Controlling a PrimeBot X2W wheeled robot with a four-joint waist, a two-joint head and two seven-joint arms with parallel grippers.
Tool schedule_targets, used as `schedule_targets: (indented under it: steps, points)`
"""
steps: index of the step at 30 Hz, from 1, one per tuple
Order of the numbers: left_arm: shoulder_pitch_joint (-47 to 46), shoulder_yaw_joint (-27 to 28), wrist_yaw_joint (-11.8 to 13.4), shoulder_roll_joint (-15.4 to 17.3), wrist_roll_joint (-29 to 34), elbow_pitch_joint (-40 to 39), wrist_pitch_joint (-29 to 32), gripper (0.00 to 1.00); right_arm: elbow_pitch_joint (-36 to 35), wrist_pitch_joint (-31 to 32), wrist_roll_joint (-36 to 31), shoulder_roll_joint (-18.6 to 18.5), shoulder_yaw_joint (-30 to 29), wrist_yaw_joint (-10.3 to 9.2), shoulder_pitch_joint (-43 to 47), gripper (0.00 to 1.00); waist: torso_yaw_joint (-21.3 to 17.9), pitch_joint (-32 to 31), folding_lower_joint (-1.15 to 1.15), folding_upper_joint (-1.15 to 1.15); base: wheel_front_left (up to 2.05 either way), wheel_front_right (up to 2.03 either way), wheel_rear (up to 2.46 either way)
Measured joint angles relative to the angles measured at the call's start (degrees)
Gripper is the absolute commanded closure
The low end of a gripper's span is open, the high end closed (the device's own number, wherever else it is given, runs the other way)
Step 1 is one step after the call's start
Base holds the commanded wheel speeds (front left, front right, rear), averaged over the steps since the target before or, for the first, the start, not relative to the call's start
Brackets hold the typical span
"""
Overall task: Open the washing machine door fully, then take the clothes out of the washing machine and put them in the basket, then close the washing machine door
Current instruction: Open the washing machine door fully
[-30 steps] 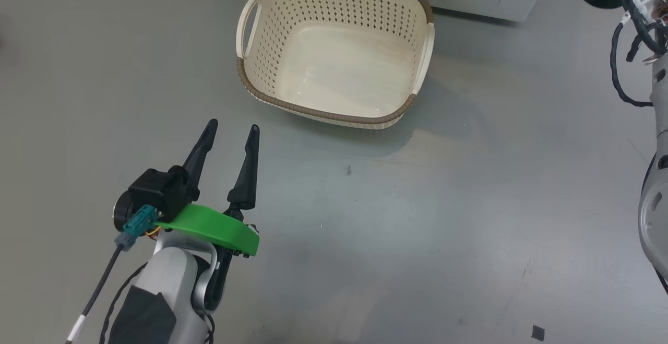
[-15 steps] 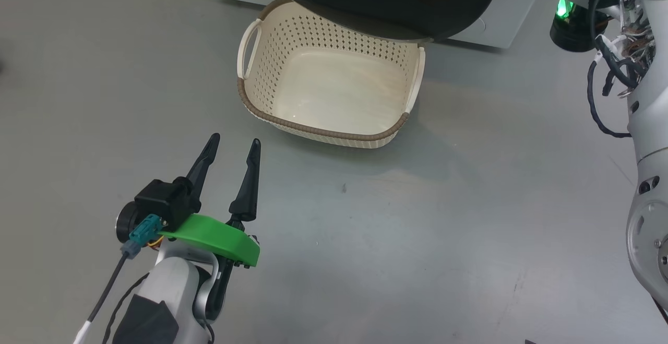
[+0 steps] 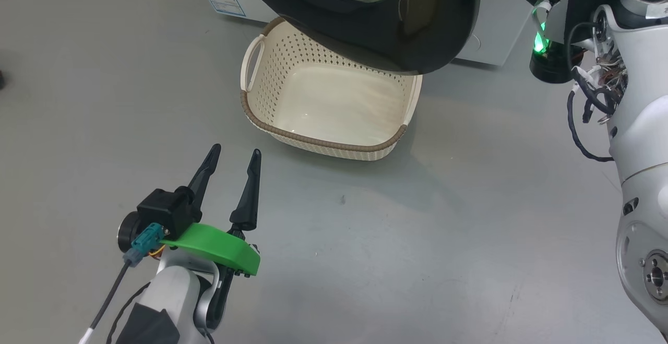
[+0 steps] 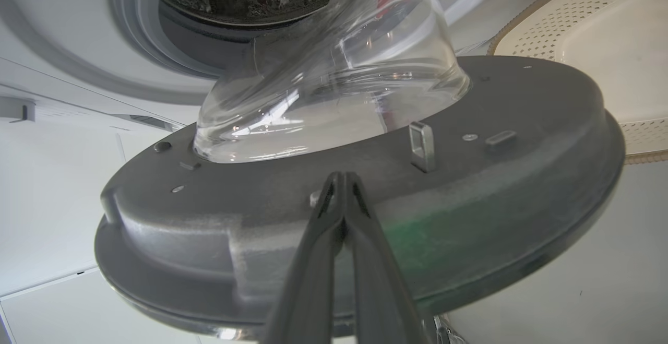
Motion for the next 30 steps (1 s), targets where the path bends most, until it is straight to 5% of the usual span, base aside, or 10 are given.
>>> schedule_targets:
  steps: [15, 20, 26, 30]
  points:
    - [0.6, 0.02, 0.44, 0.02, 0.31, -0.26, 0.0, 0.0, -0.68, -0.38, 1.79, 0.19, 3.27, 0.12, 1.66, 1.0, -0.26, -0.81, 0.0, 0.0, 0.0, 0.0, 0.0]
    - [0.89, 0.11, 0.45, 0.02, 0.31, -0.31, 0.0, 0.0, -2.79, -4.3, -1.44, 0.43, 4.9, 2.67, 1.74, 1.0, -0.42, -0.93, 0.0, 0.0, 0.0, 0.0, 0.0]
    - [1.36, 0.37, 0.47, 0.04, 0.41, 0.03, 0.0, 0.0, -6.35, -13.51, -12.27, -2.66, 10.57, 10.33, 4.0, 1.0, -0.7, -2.03, 0.0, 0.0, 0.0, 0.0, 0.0]
    - [2.12, 0.76, 0.52, 0.05, 0.74, 0.02, 0.0, 0.0, -9.13, -21.05, -21.13, -5.6, 15.85, 11.21, 6.93, 1.0, -1.04, -3.7, 0.0, 0.0, 0.0, 0.0, 0.0]
